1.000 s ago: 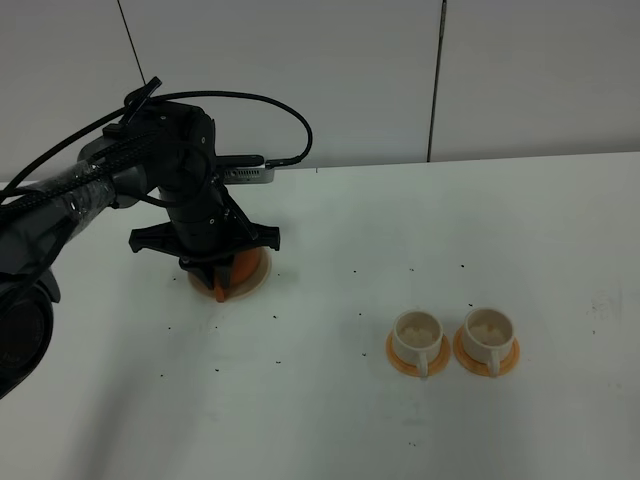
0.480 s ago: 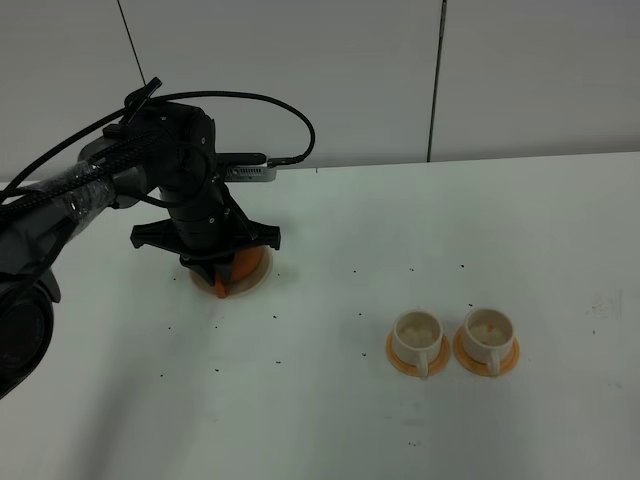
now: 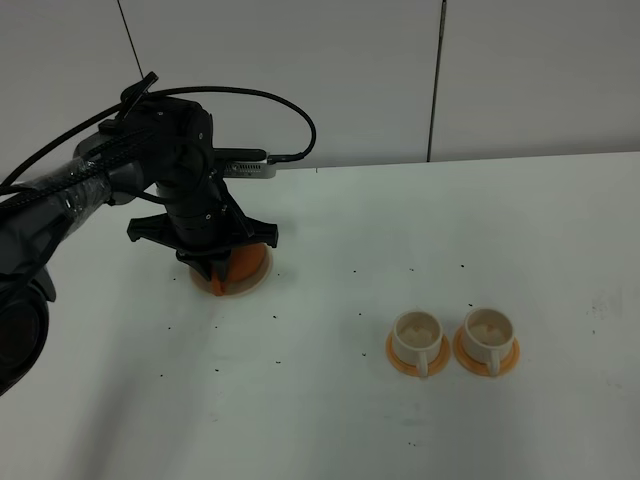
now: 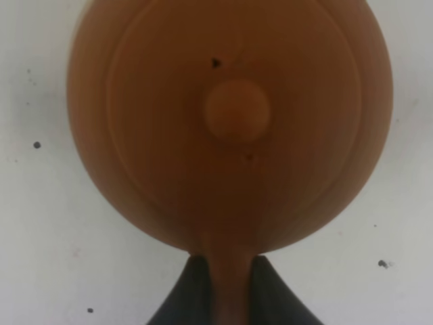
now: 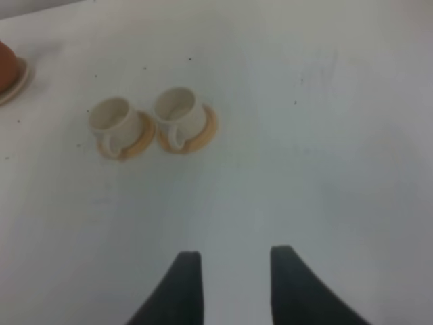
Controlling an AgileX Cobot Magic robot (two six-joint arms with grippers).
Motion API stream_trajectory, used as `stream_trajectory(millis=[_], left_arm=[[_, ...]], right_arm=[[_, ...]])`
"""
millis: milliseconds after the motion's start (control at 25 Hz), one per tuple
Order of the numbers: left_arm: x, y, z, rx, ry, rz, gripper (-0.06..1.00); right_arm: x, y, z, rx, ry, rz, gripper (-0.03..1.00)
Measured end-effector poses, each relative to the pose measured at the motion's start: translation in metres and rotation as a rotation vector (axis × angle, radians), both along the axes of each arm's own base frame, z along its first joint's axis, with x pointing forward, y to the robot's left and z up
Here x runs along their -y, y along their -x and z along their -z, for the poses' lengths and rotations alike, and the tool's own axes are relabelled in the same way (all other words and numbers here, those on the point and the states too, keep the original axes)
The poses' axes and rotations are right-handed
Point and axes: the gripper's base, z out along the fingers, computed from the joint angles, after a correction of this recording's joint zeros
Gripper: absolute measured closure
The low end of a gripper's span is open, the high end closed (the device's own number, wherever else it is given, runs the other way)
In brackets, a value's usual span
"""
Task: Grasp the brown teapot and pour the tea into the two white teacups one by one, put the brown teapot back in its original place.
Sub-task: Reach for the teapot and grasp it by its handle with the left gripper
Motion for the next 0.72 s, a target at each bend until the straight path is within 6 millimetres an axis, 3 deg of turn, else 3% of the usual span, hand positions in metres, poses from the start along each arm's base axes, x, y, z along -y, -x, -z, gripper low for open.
stream_trajectory(millis=[720], left_arm=[[-0.004,0.004,-0.022,0.016,-0.031,0.054,0.77]], right_arm=[[0.0,0.0,0.0,0.0,0.0,0.0,0.73]])
